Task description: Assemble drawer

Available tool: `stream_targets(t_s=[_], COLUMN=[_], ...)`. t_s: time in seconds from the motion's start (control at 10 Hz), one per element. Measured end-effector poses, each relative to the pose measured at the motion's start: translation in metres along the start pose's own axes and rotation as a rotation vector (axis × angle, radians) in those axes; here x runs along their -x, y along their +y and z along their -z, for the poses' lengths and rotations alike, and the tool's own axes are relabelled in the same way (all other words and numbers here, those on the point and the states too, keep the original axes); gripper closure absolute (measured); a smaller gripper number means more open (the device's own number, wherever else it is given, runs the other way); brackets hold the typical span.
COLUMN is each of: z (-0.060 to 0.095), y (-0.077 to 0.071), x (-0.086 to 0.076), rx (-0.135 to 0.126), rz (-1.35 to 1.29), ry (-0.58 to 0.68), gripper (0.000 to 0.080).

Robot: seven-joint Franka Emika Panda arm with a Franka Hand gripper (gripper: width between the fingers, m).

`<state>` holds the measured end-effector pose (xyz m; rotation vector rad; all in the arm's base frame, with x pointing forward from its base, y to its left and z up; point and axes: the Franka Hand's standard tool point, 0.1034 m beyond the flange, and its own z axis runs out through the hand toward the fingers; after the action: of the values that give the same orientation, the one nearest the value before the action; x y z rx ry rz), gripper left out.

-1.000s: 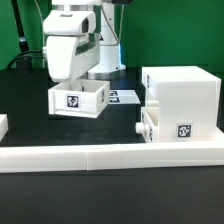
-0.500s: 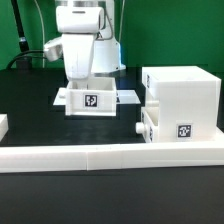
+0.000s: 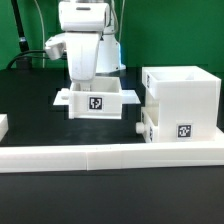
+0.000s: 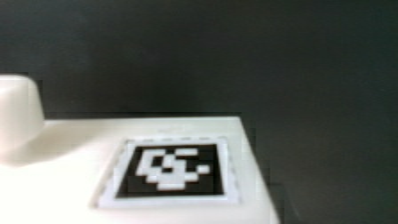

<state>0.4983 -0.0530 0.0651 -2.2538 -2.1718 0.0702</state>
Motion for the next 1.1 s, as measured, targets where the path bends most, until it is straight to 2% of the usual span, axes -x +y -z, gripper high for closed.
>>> stream_targets(t_s=[0.2, 0.4, 0.5, 0.6, 0.8, 0.9, 1.0, 1.1], z=[-0.002, 0.001, 0.001, 0.000, 0.000, 0.001, 0.002, 0.003], y=[0.001, 0.011, 0.010, 0.010, 0.011, 0.014, 0.018, 0.019], x=[-0.002, -0.010, -0.009, -0.009, -0.018, -0.024, -0.028, -0.028], rx=[-0.013, 0.005, 0.007, 0.025, 0.023, 0.033, 0.055, 0.056], rz=[0.010, 0.023, 0.022, 0.021, 0.009, 0.016, 0.018, 0.014], ry=[0.002, 0.007, 0.007, 0.009, 0.012, 0.015, 0.019, 0.019], gripper=[0.0755, 0.0755, 0.0755, 0.0755, 0.0755, 0.0755, 0.0755, 0.0755])
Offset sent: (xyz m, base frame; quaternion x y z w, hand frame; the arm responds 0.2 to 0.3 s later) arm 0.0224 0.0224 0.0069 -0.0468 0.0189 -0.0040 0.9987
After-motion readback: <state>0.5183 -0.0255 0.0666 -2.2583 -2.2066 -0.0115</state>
